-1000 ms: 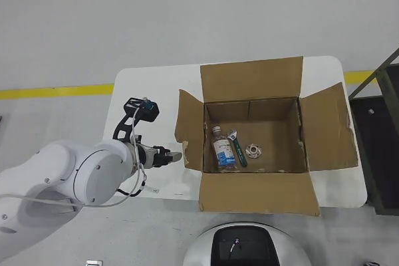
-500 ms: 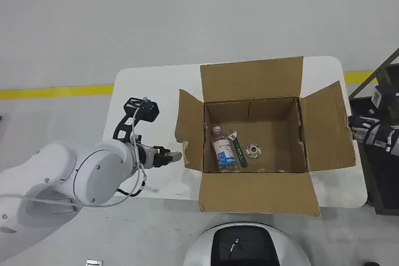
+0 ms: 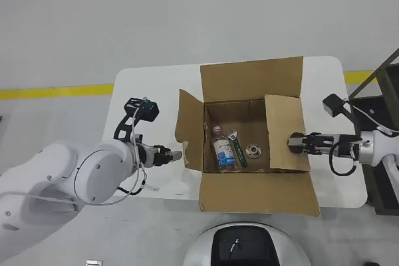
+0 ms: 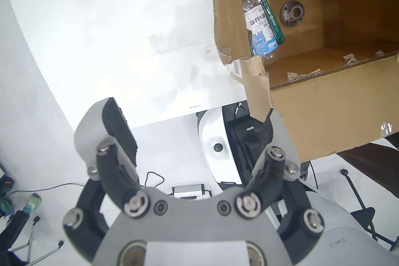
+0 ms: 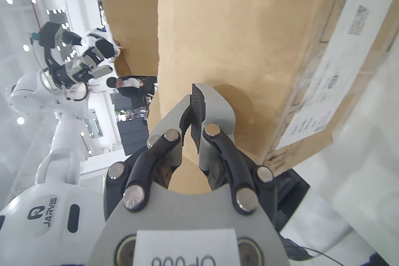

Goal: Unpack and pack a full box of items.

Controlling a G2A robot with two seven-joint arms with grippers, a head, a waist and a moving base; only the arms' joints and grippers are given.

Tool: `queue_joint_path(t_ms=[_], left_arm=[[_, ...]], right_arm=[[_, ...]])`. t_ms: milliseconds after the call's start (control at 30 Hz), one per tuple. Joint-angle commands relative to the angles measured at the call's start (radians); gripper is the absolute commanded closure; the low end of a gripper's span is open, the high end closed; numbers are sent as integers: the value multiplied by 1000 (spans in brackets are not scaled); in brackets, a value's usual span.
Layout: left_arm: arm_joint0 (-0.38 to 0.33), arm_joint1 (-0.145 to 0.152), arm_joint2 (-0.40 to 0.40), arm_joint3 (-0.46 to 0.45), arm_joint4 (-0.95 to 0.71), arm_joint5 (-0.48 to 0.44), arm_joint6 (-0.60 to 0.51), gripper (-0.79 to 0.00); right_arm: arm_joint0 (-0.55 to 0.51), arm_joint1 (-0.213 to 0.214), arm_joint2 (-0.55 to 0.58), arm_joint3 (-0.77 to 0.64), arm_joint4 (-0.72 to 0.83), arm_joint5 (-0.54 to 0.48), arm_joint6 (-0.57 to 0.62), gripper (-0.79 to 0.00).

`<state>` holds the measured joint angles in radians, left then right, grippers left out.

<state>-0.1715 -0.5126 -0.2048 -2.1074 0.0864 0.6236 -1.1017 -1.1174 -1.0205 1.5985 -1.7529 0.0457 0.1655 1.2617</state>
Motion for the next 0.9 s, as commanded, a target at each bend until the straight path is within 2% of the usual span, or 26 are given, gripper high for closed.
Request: queue_joint_path(t_ms=[0,33,133,167,267,400,533,867], left_arm=[[12,4,-6,-4,12,-1,12,-779],[18,5,-8,-7,17,-2,18,-474],[39,4,-6,-7,41,-12,32,-22],[46,2,-5,-7,49,-16,36,0],[60,-7,-8,-8,61,-36,52,0],[81,-28,-11,2,71,-70,92,0],[100,-59,-12,19,86,-108,146,0],[123,-139,-22,61,108,-192,182,0]], right_arm=[[12,4,-27,-9,-54,18,8,0],[20,5,-39,-13,-70,25,12,0],[43,10,-66,-17,-112,23,19,0],[51,12,-72,-21,-130,16,20,0],[68,15,-71,-27,-146,14,0,0],[64,21,5,-17,-98,16,-80,0],[39,32,102,-13,-87,-11,-131,0],[29,33,109,-13,-86,-16,-141,0]])
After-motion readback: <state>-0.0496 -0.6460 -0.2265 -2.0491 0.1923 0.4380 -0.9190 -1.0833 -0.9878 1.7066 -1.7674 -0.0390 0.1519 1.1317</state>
